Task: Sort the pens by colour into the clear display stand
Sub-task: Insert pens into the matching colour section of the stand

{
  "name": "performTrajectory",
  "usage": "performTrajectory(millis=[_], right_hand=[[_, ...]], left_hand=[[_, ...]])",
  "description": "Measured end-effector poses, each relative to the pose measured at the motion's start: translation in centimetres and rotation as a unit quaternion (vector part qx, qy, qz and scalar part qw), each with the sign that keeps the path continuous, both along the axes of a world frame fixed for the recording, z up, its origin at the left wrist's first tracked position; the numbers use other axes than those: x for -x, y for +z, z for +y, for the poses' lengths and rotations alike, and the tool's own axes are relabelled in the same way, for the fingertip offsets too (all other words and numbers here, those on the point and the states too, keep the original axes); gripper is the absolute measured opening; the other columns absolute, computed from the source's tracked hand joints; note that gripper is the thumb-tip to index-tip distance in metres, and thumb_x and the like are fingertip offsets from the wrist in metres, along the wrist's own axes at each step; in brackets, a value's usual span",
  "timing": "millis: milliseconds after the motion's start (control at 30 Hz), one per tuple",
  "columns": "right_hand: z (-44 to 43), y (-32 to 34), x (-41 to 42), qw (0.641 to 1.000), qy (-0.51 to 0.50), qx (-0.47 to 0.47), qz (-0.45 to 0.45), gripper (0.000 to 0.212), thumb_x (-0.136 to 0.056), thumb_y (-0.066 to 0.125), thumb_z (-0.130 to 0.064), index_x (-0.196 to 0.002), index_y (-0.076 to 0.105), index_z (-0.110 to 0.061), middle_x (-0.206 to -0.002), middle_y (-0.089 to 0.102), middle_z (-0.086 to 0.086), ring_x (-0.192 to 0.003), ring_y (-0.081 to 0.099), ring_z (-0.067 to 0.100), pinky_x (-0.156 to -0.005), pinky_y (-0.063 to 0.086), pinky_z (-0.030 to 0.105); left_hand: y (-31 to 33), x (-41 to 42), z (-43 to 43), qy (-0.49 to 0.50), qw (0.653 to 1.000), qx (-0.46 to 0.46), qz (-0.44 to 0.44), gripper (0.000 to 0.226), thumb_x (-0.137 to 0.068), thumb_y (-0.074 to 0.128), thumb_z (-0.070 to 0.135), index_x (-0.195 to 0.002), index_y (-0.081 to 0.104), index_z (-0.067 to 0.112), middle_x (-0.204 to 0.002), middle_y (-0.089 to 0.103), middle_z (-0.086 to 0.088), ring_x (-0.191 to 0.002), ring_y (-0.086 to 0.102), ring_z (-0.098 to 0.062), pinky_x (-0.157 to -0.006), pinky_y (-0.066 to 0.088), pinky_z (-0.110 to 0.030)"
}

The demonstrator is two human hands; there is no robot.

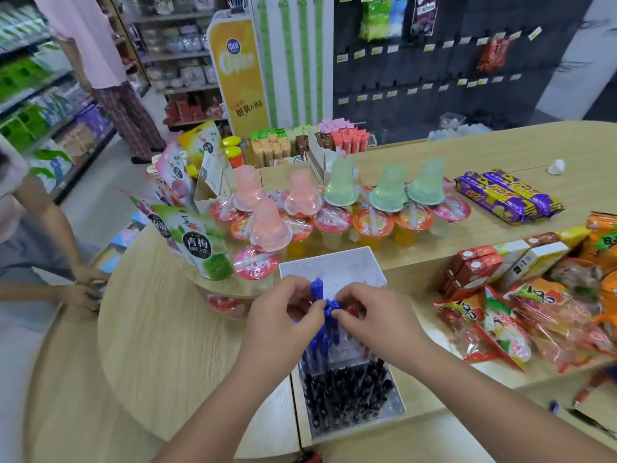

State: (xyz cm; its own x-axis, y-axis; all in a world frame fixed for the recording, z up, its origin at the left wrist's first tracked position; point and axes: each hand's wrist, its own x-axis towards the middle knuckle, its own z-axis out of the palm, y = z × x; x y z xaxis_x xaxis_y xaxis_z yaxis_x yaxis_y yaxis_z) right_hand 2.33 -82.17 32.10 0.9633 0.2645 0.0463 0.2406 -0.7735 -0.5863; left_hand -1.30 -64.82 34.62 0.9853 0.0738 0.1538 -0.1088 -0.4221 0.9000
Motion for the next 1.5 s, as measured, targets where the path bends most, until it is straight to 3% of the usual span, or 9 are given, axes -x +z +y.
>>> performTrajectory(millis=[167, 433, 600, 667, 833, 967, 1133, 1267, 1500], right_hand=[[-0.2, -0.5, 0.0, 0.999, 0.013, 0.032, 0.001, 0.015, -0.087, 0.061, -0.047, -0.097, 0.063, -0.037, -0.076, 0.064, -0.019, -0.073, 0.058, 0.002, -0.061, 0.048, 0.027], [0.8, 0.1, -0.1, 0.971, 0.110, 0.206, -0.053, 0.016, -0.090, 0.049, -0.029, -0.095, 0.062, -0.022, -0.094, 0.054, 0.000, -0.089, 0.055, 0.023, -0.057, 0.032, 0.029], [1.2, 0.1, -0.7, 0.963, 0.089, 0.249, -0.054, 0.021, -0.090, 0.053, -0.036, -0.100, 0.068, -0.023, -0.106, 0.049, 0.000, -0.094, 0.052, 0.020, -0.052, 0.024, 0.025], [1.1, 0.1, -0.8, 0.961, 0.097, 0.256, -0.047, 0.023, -0.090, 0.056, -0.037, -0.105, 0.069, -0.024, -0.110, 0.047, -0.001, -0.100, 0.051, 0.020, -0.057, 0.031, 0.027], [-1.4, 1.4, -0.6, 0.982, 0.133, 0.123, -0.044, 0.033, -0.086, 0.060, -0.035, -0.119, 0.059, -0.036, -0.118, 0.048, -0.014, -0.102, 0.053, 0.008, -0.076, 0.051, 0.031], [-1.8, 3.0, 0.7, 0.987, 0.137, -0.082, 0.026, 0.018, -0.087, 0.063, -0.029, -0.104, 0.065, -0.034, -0.094, 0.066, -0.017, -0.086, 0.063, 0.004, -0.075, 0.053, 0.026], [-1.3, 2.5, 0.7, 0.994, 0.101, -0.047, -0.002, 0.010, -0.086, 0.069, -0.033, -0.095, 0.071, -0.031, -0.082, 0.067, -0.014, -0.079, 0.058, 0.001, -0.063, 0.043, 0.013], [-1.1, 1.2, 0.5, 0.994, 0.097, 0.046, -0.023, 0.016, -0.089, 0.063, -0.042, -0.101, 0.070, -0.035, -0.083, 0.067, -0.017, -0.077, 0.057, 0.000, -0.058, 0.035, 0.012], [-0.9, 0.0, 0.4, 0.981, 0.124, 0.141, -0.038, 0.020, -0.092, 0.056, -0.042, -0.104, 0.066, -0.030, -0.091, 0.069, -0.010, -0.083, 0.062, 0.010, -0.068, 0.052, 0.032]], left_hand=[[0.2, 0.0, -0.1, 0.017, 1.000, 0.021, -0.011, 0.020, -0.081, 0.072, 0.007, -0.084, 0.065, 0.025, -0.076, 0.069, 0.007, -0.071, 0.066, -0.014, -0.069, 0.056, -0.034], [-0.1, 0.6, -1.3, -0.016, 1.000, 0.002, -0.003, 0.022, -0.080, 0.072, 0.006, -0.086, 0.065, 0.026, -0.079, 0.069, 0.009, -0.075, 0.067, -0.011, -0.070, 0.056, -0.031], [-1.3, 0.8, -1.1, -0.014, 0.999, -0.038, 0.002, 0.021, -0.080, 0.073, 0.012, -0.085, 0.066, 0.031, -0.079, 0.070, 0.014, -0.077, 0.065, -0.007, -0.069, 0.053, -0.024], [-1.9, 0.9, -0.9, -0.016, 0.999, -0.044, 0.008, 0.024, -0.081, 0.074, 0.012, -0.083, 0.065, 0.035, -0.079, 0.069, 0.015, -0.077, 0.064, -0.007, -0.068, 0.050, -0.021], [-2.4, 0.9, -0.6, -0.032, 0.998, -0.051, 0.033, 0.022, -0.082, 0.074, 0.020, -0.083, 0.067, 0.040, -0.083, 0.069, 0.014, -0.082, 0.063, -0.004, -0.071, 0.049, -0.019], [-3.2, 0.2, -0.3, -0.030, 0.996, -0.070, 0.050, 0.018, -0.082, 0.072, 0.027, -0.085, 0.070, 0.044, -0.088, 0.069, 0.012, -0.083, 0.062, -0.003, -0.074, 0.052, -0.030], [-3.8, 0.2, -0.6, -0.039, 0.992, -0.115, 0.026, 0.015, -0.082, 0.074, 0.034, -0.082, 0.070, 0.049, -0.086, 0.066, 0.016, -0.087, 0.056, 0.002, -0.072, 0.041, -0.013], [-5.1, 0.1, 0.5, -0.007, 0.972, -0.225, -0.062, 0.024, -0.081, 0.075, 0.033, -0.104, 0.070, 0.036, -0.117, 0.059, 0.022, -0.113, 0.045, -0.004, -0.098, 0.035, -0.024], [-6.7, 0.7, 1.7, -0.041, 0.976, -0.216, 0.006, 0.042, -0.093, 0.060, 0.040, -0.135, 0.055, 0.035, -0.151, 0.035, 0.013, -0.140, 0.026, -0.006, -0.110, 0.018, -0.022]])
